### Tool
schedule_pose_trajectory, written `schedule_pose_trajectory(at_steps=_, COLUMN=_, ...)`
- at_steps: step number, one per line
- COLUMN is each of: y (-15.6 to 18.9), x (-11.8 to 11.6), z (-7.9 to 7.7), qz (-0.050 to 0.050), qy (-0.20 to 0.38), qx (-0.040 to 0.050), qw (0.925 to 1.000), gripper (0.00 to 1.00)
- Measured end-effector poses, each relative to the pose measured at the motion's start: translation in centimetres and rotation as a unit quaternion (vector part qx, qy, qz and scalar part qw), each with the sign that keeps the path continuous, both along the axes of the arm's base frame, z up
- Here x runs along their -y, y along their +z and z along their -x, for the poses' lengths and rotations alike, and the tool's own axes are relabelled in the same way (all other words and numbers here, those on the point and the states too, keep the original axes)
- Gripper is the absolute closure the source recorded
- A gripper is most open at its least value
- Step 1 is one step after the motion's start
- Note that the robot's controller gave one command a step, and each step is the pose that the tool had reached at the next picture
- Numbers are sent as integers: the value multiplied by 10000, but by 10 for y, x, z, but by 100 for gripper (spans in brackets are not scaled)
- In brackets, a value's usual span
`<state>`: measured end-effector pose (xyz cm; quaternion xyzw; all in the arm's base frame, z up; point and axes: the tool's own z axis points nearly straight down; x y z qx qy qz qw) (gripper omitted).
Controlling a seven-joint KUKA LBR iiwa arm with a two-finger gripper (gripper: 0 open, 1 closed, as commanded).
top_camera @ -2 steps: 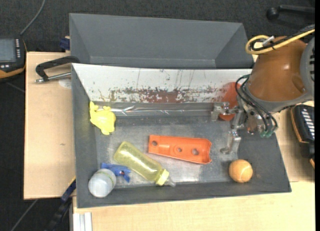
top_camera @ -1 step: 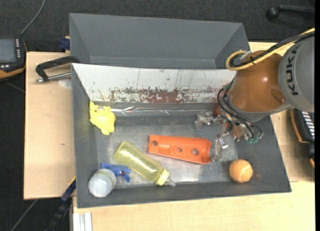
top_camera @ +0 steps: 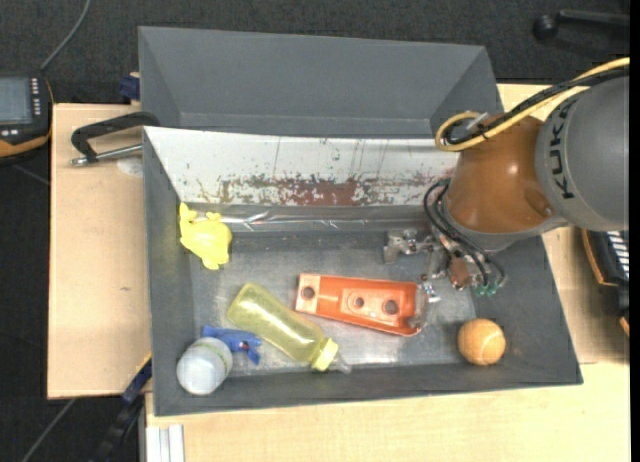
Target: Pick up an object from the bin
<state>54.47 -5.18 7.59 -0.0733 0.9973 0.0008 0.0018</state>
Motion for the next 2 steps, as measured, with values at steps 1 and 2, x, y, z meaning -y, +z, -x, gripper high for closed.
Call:
schedule_pose_trajectory(at_steps=1, y=-1, x=-2, z=-1, qz=3, qy=-133, qx=3, qw=9999, gripper=0)
schedule_pose_trajectory(at_steps=2, y=-4, x=1, z=-19, qz=-6, qy=362, qx=35, qw=9993, gripper=0)
